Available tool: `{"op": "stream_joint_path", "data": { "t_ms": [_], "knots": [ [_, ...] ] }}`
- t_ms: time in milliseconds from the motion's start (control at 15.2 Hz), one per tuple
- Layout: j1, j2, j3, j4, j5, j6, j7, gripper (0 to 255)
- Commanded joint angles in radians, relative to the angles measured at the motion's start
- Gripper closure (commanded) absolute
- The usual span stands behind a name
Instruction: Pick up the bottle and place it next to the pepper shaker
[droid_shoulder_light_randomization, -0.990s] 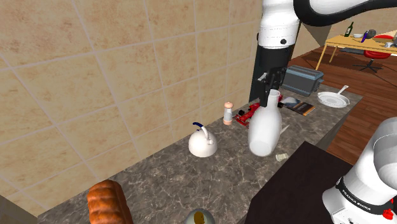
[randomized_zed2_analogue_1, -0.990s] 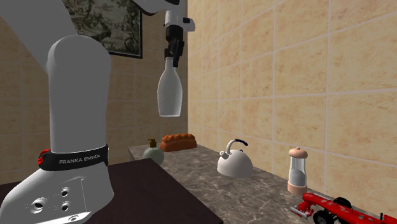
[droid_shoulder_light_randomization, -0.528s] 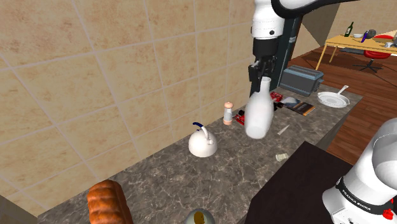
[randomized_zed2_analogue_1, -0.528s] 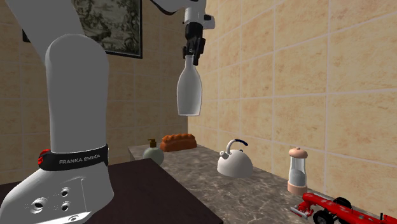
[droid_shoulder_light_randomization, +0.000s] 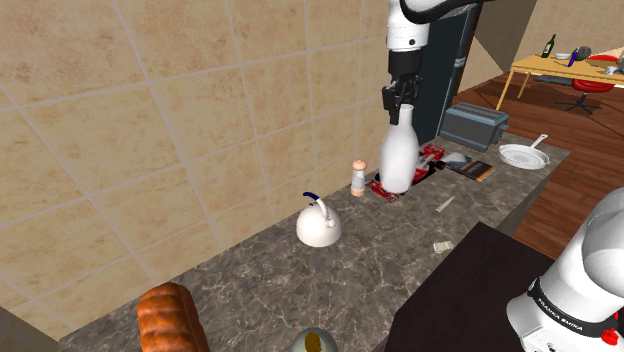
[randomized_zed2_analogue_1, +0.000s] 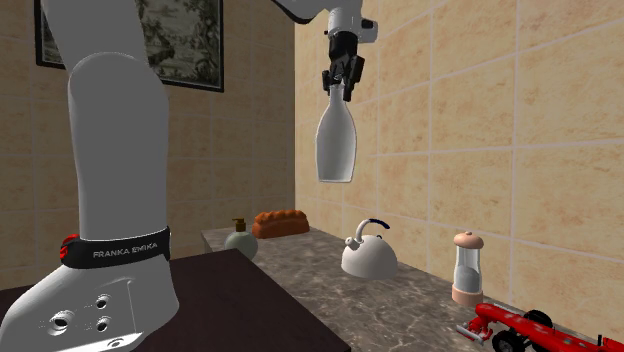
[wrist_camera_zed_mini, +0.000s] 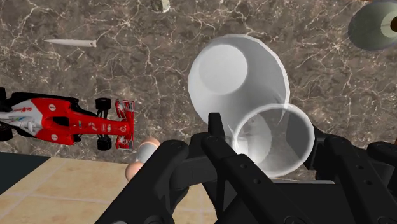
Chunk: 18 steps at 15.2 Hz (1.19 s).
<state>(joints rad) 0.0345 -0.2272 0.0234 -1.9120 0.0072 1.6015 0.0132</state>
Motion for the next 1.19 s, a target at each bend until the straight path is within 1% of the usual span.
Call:
{"op": "stream_joint_path", "data": {
  "t_ms": [0, 396, 594, 726, 1122],
  "knots": [
    [-0.015, 0.057, -0.022, 0.056, -0.009, 0.001, -0.036, 255],
    [-0.059, 0.247, -0.076, 0.276, -0.016, -0.028, -0.134, 255],
    [-0.084, 0.355, -0.098, 0.413, -0.011, -0.057, -0.181, 255],
    [-0.103, 0.438, -0.11, 0.525, -0.005, -0.085, -0.212, 255],
    [-0.102, 0.421, -0.109, 0.42, -0.007, 0.002, -0.21, 255]
  ]
}}
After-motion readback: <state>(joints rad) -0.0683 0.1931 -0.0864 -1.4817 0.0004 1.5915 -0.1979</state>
